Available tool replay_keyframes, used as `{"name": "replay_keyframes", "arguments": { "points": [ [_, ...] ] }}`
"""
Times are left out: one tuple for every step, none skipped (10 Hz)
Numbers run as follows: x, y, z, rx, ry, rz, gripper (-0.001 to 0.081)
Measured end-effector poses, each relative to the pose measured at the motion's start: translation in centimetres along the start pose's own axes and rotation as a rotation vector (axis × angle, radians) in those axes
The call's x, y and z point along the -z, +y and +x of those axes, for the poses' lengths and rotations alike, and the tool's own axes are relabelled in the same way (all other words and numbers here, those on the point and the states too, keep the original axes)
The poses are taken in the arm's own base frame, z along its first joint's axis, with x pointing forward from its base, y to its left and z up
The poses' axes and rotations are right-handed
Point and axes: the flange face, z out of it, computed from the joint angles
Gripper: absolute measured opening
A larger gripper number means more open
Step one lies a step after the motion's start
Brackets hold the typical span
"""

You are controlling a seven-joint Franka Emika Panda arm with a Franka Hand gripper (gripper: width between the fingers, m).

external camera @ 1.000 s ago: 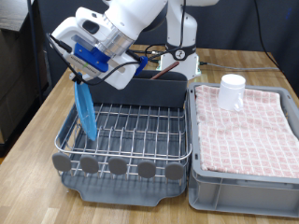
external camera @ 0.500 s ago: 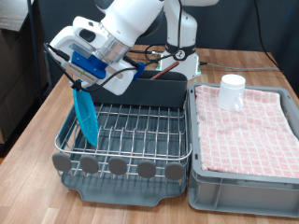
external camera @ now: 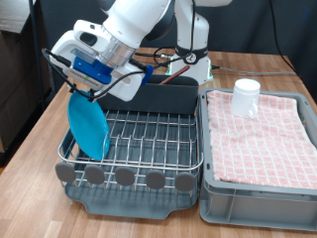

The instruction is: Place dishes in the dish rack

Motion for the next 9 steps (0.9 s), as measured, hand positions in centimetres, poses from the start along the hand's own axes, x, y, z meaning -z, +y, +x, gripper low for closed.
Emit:
{"name": "replay_keyframes", "arguments": {
  "points": [
    [-0.1, 0.2, 0.2, -0.006, -0.030, 0.028, 0.0427],
    [-0.1, 0.5, 0.4, -0.013, -0.061, 0.060, 0.0585],
    [-0.1, 0.7, 0.5, -0.017, -0.088, 0.093, 0.0741],
    [-0.1, 0.9, 0.7, -0.023, -0.112, 0.127, 0.0741],
    [0.0, 1.2, 0.9, -0.031, -0.133, 0.165, 0.0789],
    [0.2, 1.6, 1.2, -0.031, -0.156, 0.204, 0.0789],
    [0.4, 2.0, 1.4, -0.028, -0.179, 0.234, 0.0800],
    [0.7, 2.4, 1.7, -0.026, -0.194, 0.252, 0.0800],
    [1.2, 2.7, 2.0, -0.028, -0.204, 0.259, 0.0803]
  ]
}}
